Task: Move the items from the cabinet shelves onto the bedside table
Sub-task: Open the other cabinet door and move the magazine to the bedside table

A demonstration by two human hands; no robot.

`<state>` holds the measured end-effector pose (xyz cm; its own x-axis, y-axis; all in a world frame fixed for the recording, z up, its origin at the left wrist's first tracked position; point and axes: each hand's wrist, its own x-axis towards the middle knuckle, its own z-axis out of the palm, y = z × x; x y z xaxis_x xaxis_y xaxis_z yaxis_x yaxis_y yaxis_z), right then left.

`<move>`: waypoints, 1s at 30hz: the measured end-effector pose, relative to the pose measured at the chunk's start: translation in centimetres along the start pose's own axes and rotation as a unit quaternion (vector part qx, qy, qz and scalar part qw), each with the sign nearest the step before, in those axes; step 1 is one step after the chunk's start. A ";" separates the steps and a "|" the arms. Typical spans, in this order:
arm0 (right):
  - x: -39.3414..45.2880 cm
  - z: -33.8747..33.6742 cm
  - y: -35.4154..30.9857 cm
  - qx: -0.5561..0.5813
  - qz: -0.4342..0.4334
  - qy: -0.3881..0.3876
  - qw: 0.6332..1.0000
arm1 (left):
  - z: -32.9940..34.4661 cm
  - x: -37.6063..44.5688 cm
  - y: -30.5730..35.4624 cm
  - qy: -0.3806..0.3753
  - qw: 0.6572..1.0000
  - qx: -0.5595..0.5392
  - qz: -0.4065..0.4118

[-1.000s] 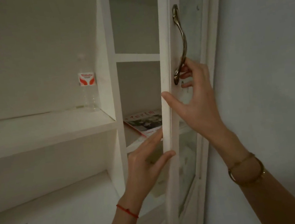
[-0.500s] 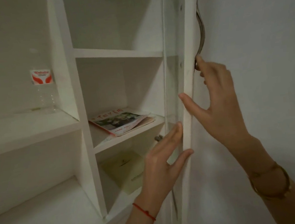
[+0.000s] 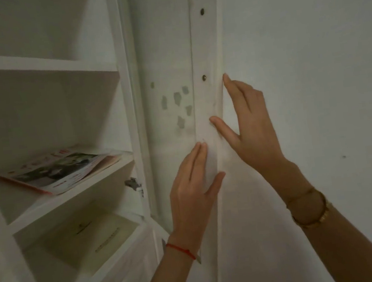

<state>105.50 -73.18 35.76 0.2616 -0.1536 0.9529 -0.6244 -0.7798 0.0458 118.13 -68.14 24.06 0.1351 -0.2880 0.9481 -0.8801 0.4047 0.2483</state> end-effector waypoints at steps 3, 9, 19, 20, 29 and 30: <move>0.0 0.1 1.8 -0.040 0.005 -0.016 0.999 | 2.1 0.3 -0.1 -0.007 1.000 -0.010 -0.023; 0.1 1.0 4.8 -0.100 0.020 -0.028 0.994 | 5.6 0.8 -0.7 -0.017 1.000 -0.013 -0.003; 0.5 3.0 9.0 -0.169 0.046 -0.045 0.983 | 10.9 2.2 -2.7 -0.059 0.998 0.007 0.006; 0.6 3.3 9.4 -0.172 0.049 -0.047 0.983 | 11.4 2.4 -2.7 -0.062 0.998 0.008 0.005; 0.6 4.0 10.0 -0.155 0.060 -0.051 0.985 | 12.5 2.4 -3.3 -0.059 0.998 -0.003 0.006; 0.6 3.9 9.9 -0.158 0.060 -0.050 0.984 | 12.4 2.5 -3.3 -0.063 0.998 -0.003 0.003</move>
<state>102.34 -83.40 35.63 0.2333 -0.3040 0.9236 -0.8488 -0.5271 0.0409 115.72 -80.99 23.10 0.0707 -0.3920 0.9173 -0.8783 0.4114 0.2435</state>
